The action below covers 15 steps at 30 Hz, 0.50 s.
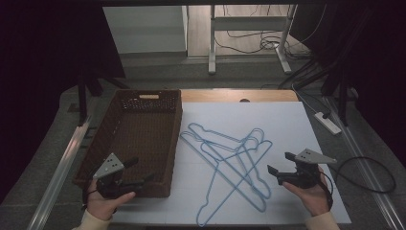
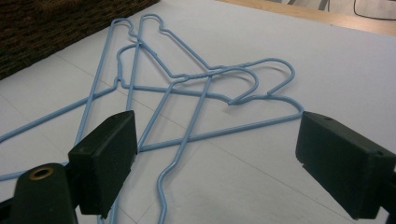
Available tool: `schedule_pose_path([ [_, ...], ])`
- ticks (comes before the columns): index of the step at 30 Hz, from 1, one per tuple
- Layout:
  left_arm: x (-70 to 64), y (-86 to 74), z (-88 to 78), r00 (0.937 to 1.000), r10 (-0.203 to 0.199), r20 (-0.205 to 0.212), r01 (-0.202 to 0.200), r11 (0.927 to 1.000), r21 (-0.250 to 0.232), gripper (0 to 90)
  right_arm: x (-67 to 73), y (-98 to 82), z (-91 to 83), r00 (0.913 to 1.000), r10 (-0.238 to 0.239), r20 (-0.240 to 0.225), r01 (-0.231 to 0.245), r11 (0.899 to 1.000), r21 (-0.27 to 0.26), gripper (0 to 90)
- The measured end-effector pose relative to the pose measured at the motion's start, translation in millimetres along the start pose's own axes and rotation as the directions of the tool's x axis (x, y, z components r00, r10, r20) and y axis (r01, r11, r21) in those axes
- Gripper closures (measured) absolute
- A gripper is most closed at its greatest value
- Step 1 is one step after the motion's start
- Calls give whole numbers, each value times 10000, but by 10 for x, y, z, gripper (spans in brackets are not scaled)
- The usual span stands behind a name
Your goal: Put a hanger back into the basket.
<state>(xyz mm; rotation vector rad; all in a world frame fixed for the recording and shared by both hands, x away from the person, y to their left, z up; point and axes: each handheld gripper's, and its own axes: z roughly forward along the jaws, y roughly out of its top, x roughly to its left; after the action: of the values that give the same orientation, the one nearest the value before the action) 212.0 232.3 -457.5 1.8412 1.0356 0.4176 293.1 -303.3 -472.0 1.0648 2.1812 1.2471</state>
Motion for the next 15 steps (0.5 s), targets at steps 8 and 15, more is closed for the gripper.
schedule_pose_path([
  [8,1,17,-8,9999,137,-40,-138,9998,-139,202,20,18,8,10000,-38,60,37,9998,182,169],
  [15,-13,27,9,9997,224,-41,-225,9996,-177,203,56,41,35,9998,-108,156,100,9989,468,191],
])
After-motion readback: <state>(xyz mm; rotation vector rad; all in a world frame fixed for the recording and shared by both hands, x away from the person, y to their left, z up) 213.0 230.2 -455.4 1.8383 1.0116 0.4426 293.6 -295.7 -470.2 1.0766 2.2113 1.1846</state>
